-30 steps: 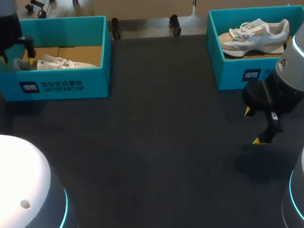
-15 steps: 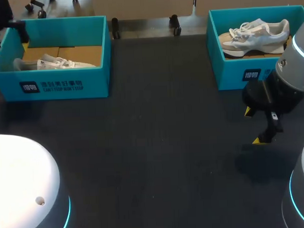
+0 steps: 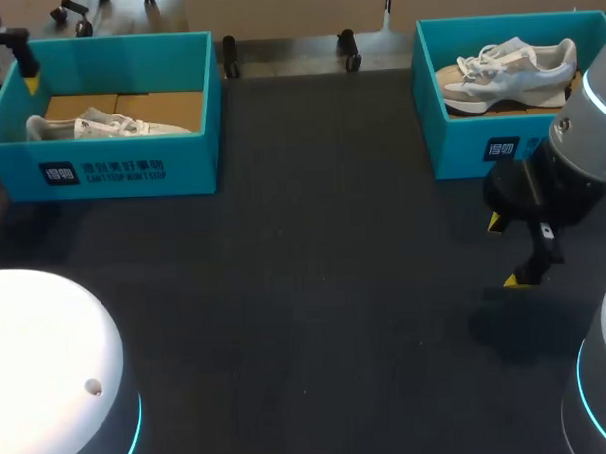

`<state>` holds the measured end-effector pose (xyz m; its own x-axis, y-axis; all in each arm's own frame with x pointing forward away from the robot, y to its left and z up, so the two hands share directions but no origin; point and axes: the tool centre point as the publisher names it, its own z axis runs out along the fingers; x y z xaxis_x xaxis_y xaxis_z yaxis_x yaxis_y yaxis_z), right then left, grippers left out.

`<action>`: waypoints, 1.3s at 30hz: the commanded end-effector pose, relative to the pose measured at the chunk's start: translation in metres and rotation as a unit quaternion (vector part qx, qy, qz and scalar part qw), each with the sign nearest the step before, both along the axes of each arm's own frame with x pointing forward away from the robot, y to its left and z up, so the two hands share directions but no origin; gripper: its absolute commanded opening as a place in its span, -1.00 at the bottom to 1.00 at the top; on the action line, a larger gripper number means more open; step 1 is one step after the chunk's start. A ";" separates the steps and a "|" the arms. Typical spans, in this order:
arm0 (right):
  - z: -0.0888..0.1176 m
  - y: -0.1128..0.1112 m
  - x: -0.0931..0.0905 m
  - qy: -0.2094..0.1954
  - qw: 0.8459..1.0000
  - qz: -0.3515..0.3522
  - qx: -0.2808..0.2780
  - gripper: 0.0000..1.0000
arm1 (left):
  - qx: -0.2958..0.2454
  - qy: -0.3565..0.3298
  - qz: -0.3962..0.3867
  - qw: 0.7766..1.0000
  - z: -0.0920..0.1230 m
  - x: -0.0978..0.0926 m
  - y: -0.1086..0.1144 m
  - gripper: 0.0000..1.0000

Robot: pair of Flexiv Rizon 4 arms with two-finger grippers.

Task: Take the shoe out of the shoebox, open the shoe tongue, remove and reinsert the insole, then place the shoe into the shoebox

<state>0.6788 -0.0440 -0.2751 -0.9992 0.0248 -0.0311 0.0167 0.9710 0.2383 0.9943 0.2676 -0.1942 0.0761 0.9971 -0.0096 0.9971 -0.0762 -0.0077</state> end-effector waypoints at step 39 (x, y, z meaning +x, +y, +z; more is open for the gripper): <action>0.028 0.017 0.111 0.129 0.909 -0.395 -0.030 1.00 | 0.000 -0.007 0.000 1.000 0.000 -0.004 0.000 1.00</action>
